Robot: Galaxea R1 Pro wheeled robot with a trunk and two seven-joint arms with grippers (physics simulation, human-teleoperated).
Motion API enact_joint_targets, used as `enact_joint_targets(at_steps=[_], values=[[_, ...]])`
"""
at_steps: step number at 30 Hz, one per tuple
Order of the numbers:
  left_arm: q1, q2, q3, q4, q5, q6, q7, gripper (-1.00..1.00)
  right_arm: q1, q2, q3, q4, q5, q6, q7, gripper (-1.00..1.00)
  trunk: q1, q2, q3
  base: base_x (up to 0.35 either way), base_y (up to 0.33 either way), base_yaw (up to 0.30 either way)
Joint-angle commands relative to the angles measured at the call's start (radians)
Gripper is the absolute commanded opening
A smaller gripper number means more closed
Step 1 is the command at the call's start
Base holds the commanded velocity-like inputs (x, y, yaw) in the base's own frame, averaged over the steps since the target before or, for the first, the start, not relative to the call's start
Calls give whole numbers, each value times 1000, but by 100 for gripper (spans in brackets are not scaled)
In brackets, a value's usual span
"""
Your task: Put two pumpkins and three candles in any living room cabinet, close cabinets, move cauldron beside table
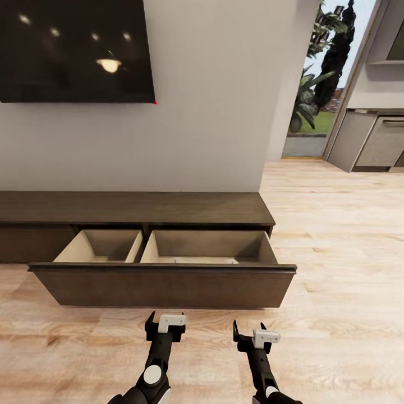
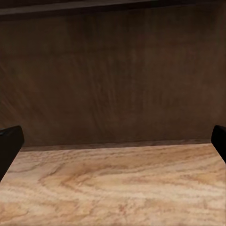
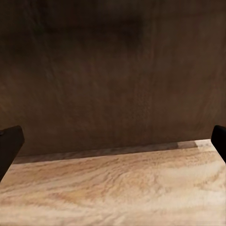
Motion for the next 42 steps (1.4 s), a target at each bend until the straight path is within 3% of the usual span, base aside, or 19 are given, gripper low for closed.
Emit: enact_joint_targets(at_steps=[1,4,9,12,42], values=[[-1,0,-4,0,11,-8,5,100,-1,0,8,0,-1,-2,-10,100,0,0,-1,0,0,0],[-1,1,-4,0,11,-8,5,100,-1,0,4,-1,-2,-1,-12,100,0,0,-1,0,0,0],[-1,1,-4,0,11,-8,6,100,-1,0,-72,-1,0,-3,-12,100,0,0,-1,0,0,0],[-1,1,-4,0,11,-8,5,100,-1,0,-87,-2,1,-8,-12,100,0,0,-1,0,0,0],[-1,0,-7,0,9,-6,2,100,-1,2,-82,-13,22,-2,-12,100,0,0,-1,33,7,0]])
